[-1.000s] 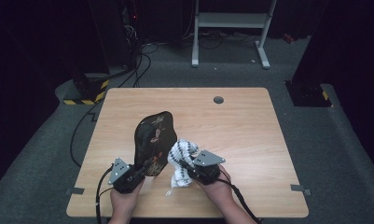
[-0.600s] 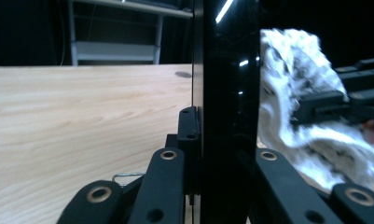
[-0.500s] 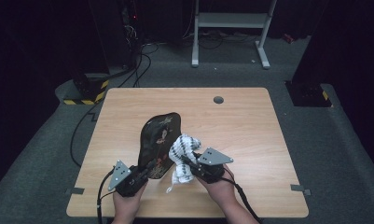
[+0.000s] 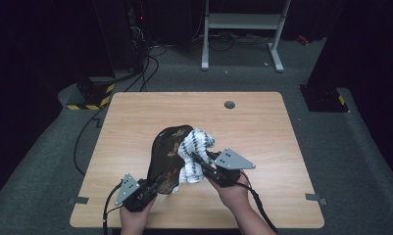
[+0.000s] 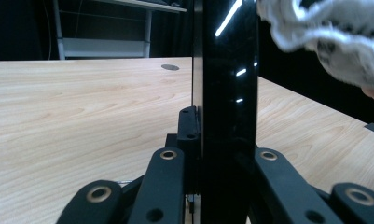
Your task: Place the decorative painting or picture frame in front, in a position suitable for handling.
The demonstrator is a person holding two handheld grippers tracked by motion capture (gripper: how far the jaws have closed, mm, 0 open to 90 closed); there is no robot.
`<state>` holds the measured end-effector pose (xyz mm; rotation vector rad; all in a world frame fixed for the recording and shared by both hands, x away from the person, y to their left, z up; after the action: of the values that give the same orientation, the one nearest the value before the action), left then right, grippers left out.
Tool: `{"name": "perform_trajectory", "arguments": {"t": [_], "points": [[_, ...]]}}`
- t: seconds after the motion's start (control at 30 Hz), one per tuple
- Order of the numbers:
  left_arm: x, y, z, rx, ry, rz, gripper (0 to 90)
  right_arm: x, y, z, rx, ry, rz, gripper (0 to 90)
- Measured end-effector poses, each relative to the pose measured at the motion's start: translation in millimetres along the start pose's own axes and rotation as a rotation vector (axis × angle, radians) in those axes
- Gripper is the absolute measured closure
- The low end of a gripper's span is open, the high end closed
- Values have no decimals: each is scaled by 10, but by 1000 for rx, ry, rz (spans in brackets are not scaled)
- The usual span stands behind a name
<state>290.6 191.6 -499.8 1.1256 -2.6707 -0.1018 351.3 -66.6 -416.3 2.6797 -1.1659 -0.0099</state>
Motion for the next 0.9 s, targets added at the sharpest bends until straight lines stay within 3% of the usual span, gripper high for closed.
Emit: {"name": "perform_trajectory", "arguments": {"t": [0.3,0.47,0.73,0.9], "points": [[-28,63,78,-15,-2,16,800,-12,-111,-361,35,-4,18,727],[-36,76,94,-13,-1,21,799,-99,-237,-605,56,6,4,721],[-38,82,104,-12,-5,23,799,-408,-417,-995,101,59,-50,717],[-34,83,105,-14,-5,21,799,-597,-554,-1041,78,86,-84,722]]}}
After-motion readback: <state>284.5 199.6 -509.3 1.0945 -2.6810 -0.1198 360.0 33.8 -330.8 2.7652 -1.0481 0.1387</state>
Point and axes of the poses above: each handheld gripper's, and its own axes: y roughly backward along the jaws, z roughly out of its underside, x roughly to its right, the point moved 2 cm from there along -y, roughly forward along the jaws, and after that the axes turned 8 degrees about z, right-handed, at the moved point
